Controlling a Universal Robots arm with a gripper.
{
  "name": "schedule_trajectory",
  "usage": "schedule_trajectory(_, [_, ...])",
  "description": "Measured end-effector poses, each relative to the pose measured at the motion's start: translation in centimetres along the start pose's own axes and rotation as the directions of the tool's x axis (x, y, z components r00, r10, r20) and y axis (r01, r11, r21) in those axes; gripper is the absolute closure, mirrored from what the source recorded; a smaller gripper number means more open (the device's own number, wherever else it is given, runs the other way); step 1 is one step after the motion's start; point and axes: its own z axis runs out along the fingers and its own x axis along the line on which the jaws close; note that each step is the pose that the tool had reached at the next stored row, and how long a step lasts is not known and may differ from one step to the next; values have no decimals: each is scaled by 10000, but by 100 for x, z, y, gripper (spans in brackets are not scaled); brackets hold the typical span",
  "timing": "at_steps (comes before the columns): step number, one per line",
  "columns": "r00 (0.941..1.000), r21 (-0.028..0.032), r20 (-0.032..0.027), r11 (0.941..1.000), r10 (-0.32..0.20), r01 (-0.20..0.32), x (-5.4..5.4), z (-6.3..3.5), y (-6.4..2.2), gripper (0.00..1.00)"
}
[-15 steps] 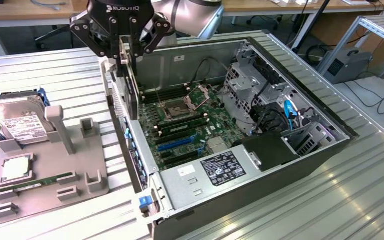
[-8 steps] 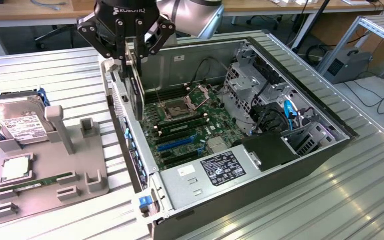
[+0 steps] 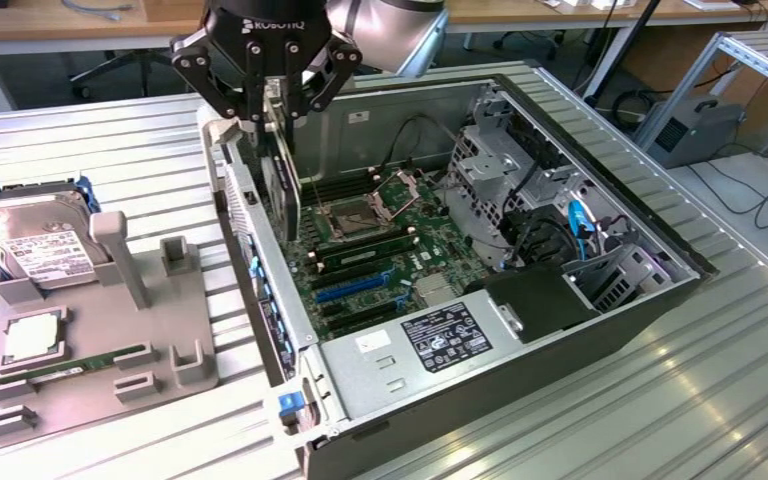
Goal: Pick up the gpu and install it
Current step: 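Pick up the gpu and move the gpu toward the slot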
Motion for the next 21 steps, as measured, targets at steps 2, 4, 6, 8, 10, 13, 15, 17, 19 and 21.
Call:
schedule_trajectory(2, [10000,1,0,10000,-1,1,-28,8,2,73])
schedule_trajectory(4, [10000,1,1,10000,-1,1,-62,16,4,73])
schedule_trajectory(6, [10000,2,0,10000,-1,1,-95,22,6,73])
schedule_trajectory(8, [10000,3,1,10000,0,0,-123,27,8,73])
schedule_trajectory(10, [10000,3,1,10000,0,0,-148,31,10,73])
schedule_trajectory(13, [10000,4,1,10000,0,0,-189,37,13,73])
schedule_trajectory(15, [10000,6,1,10000,-1,1,-218,40,15,73])
schedule_trajectory(17, [10000,7,1,10000,-1,1,-247,44,17,73])
schedule_trajectory(19, [10000,8,1,10000,-1,1,-277,48,20,73])
schedule_trajectory(21, [10000,9,1,10000,0,0,-309,51,22,73])
